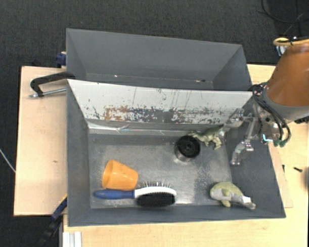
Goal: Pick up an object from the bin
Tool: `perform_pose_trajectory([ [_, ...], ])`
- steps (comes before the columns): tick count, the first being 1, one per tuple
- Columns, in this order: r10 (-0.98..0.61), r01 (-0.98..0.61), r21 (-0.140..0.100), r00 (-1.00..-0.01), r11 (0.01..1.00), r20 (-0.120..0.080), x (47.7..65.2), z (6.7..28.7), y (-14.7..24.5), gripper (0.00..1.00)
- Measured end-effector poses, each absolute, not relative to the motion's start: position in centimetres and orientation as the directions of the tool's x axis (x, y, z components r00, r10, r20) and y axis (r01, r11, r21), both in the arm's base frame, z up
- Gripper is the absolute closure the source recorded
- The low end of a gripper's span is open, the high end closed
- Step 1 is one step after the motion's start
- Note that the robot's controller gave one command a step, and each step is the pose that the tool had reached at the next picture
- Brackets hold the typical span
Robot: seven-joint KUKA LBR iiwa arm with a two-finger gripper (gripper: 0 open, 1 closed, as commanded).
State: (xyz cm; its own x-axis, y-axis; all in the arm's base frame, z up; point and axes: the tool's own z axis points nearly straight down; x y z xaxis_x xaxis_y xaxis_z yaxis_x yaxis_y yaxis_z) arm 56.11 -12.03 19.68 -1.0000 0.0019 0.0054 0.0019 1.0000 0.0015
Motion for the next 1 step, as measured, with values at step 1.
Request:
perform_pose_trajectory([
  [1, 0.092, 0.092, 0.003, -0.996, 0.996, 0.001, 60.05, 7.57, -8.94, 0.0],
])
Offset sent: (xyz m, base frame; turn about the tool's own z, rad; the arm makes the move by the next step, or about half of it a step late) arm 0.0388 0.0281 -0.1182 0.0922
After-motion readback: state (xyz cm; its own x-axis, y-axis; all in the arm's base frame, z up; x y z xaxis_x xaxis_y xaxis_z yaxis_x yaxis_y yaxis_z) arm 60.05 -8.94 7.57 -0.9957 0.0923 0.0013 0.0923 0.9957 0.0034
